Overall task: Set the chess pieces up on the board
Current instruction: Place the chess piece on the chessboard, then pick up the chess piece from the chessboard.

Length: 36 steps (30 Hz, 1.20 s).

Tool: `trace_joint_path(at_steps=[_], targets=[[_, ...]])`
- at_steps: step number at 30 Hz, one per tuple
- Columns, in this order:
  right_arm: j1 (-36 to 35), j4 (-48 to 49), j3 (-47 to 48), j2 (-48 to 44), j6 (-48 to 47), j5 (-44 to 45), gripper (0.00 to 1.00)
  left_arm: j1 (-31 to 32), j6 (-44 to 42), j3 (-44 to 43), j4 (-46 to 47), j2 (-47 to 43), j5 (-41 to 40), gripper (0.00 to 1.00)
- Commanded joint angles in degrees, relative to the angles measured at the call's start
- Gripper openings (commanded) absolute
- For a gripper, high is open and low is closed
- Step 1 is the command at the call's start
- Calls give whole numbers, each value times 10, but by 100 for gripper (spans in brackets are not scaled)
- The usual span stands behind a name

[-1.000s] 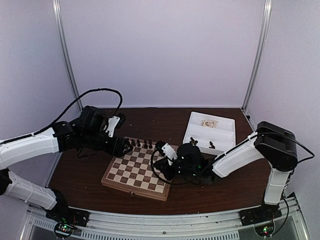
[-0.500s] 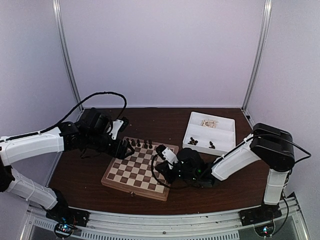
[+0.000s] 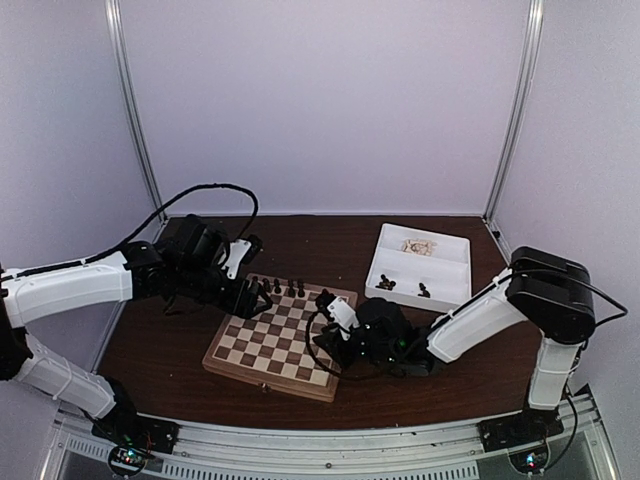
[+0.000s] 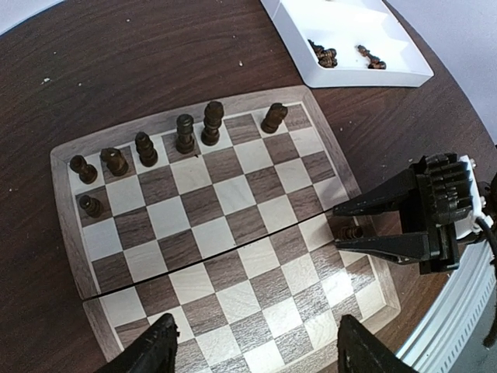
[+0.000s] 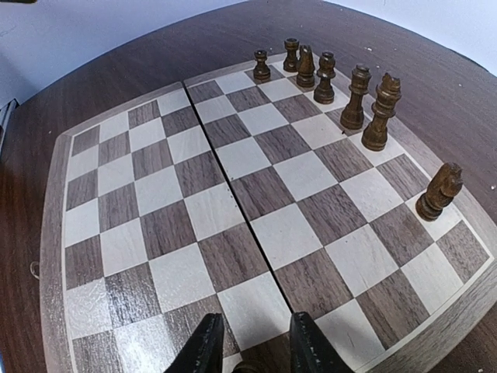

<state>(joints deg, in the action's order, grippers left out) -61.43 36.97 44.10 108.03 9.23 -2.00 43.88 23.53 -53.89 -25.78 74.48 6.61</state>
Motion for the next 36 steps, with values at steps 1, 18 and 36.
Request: trace_joint_path(at_steps=[1,18,36], targets=[[-4,-10,-3,-38,-4,17,32,-2,-17,-19,-3,6,17,71],[1,-170,4,-193,3,163,41,25,28,-33,5,83,39,79],[133,-288,-82,-389,76,230,43,178,60,-250,-131,311,-119,69]])
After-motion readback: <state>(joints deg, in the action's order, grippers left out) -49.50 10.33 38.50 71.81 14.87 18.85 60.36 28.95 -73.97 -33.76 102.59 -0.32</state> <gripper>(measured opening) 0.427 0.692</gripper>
